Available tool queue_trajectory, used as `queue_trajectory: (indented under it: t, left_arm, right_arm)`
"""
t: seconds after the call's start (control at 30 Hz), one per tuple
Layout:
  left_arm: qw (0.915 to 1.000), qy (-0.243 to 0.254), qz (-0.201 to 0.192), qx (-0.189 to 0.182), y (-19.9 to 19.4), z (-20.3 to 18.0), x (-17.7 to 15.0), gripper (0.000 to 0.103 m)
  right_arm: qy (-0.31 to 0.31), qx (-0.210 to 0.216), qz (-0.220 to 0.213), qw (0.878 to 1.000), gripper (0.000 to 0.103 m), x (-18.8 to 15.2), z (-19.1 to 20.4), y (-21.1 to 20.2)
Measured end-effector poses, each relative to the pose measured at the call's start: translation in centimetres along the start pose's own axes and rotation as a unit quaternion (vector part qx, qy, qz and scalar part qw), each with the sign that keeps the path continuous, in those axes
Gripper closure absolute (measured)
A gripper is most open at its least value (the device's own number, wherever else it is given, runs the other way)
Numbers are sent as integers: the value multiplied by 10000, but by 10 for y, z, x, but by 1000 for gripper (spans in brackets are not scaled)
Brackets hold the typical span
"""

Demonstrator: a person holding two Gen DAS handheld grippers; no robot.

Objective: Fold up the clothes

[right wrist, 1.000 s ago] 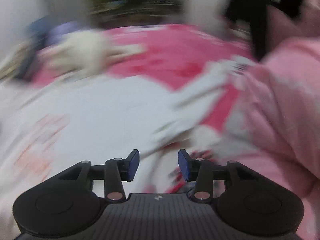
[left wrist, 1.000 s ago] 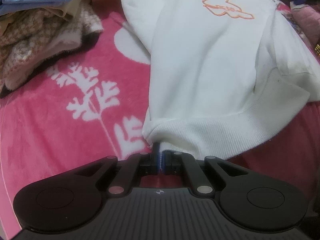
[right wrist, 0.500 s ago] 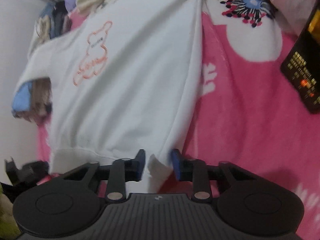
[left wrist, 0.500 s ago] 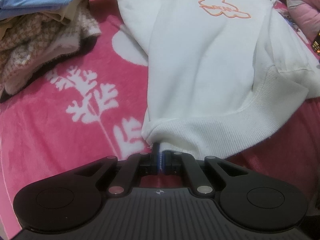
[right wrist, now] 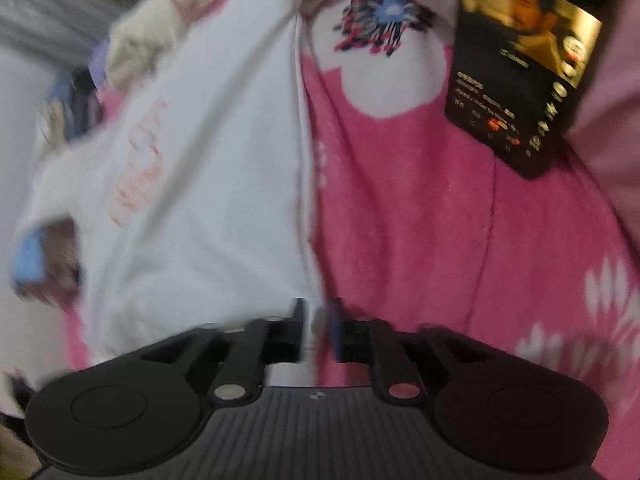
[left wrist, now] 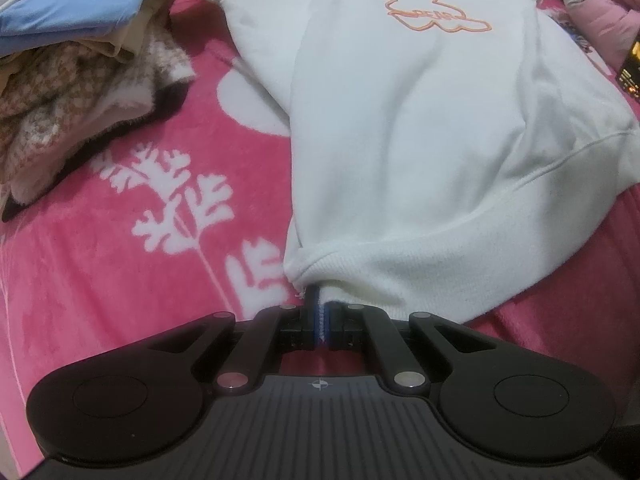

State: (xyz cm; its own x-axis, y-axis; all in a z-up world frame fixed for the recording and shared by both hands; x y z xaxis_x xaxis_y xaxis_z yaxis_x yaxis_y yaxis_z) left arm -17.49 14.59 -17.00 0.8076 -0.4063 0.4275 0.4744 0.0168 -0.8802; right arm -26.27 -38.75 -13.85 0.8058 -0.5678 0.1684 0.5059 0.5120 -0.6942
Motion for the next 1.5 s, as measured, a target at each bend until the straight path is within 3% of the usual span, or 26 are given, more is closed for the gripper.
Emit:
queue_trajectory:
  t: [0.03,0.2,0.27,0.3,0.33,0.43,0.5,0.57,0.63,0.73,0.93,1.17,1.23,1.3,1.4,1.47,1.5]
  left_arm:
    - [10000,10,-14,5,0,0,0,102]
    - [9999,-78,-67,14,0,-1,-1,102]
    - [9998,-136,-111,29,-1,-1,-1,102]
    - [9997,-180,-154,47,-4,-1,-1,102]
    - [9995,-238,-217,73,-9,0,1,103]
    - [9973,-580,-442,16,-29,8,12,103]
    - [9932,-976,-594,-209,-50,22,26,103]
    - [9881,-1276,-654,-552,-71,34,33,103]
    - [9867,-1272,-590,-825,-82,37,33,103]
    - [9896,-958,-237,-1048,-75,24,24,103]
    - [9887,-439,225,-1413,-54,2,9,103]
    - [9866,10,519,-1549,-31,-10,-1,103]
    - [9868,115,592,-1501,-25,-12,-6,103]
    - [9865,106,674,-1490,-20,-12,-8,103]
    - [9844,-14,786,-1572,-21,-8,-11,100]
    - [9824,-147,864,-1650,-24,-2,-14,95]
    - [9811,-236,944,-1675,-25,3,-15,86]
  right_arm:
    - [-29,59,72,10000,57,-3,1,4]
    - [-178,272,348,9989,51,-20,2,27]
    - [-111,410,373,9984,61,-27,-2,33]
    - [-119,510,422,9977,90,-27,0,34]
    - [-124,614,481,9969,98,-25,4,32]
    - [-461,1125,236,9923,99,-2,36,6]
    - [-771,1563,-48,9847,99,17,64,-25]
    - [-1066,1637,-136,9806,99,29,82,-54]
    - [-1087,1206,89,9867,99,32,82,-64]
    - [-564,381,792,9945,99,22,54,-46]
    - [-641,-322,1212,9900,99,26,33,-36]
    - [-808,-864,1666,9789,98,-4,4,4]
    - [-890,-1128,1715,9747,89,-10,-5,15]
    - [-953,-1132,1739,9736,85,-13,-6,17]
    - [-1099,-1144,2068,9654,69,-14,-2,10]
    - [-1352,-1301,2297,9550,65,-16,2,4]
    - [-1451,-1455,2360,9498,62,-17,3,-1]
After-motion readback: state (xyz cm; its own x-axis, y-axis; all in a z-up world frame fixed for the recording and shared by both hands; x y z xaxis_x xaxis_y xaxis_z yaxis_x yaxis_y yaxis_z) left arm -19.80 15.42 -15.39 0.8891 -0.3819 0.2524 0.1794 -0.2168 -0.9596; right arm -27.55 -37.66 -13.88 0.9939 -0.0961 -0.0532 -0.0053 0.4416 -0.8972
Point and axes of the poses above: each gripper's, at about its wrist camera, not at the fingertips, and y roughly the way its jaws point, z to its left, x to its top, the point moved 3 cm from there along y, roughly the way its jaws point, and after that the axes turned 11 degrees about x, right-handed, at the moved point
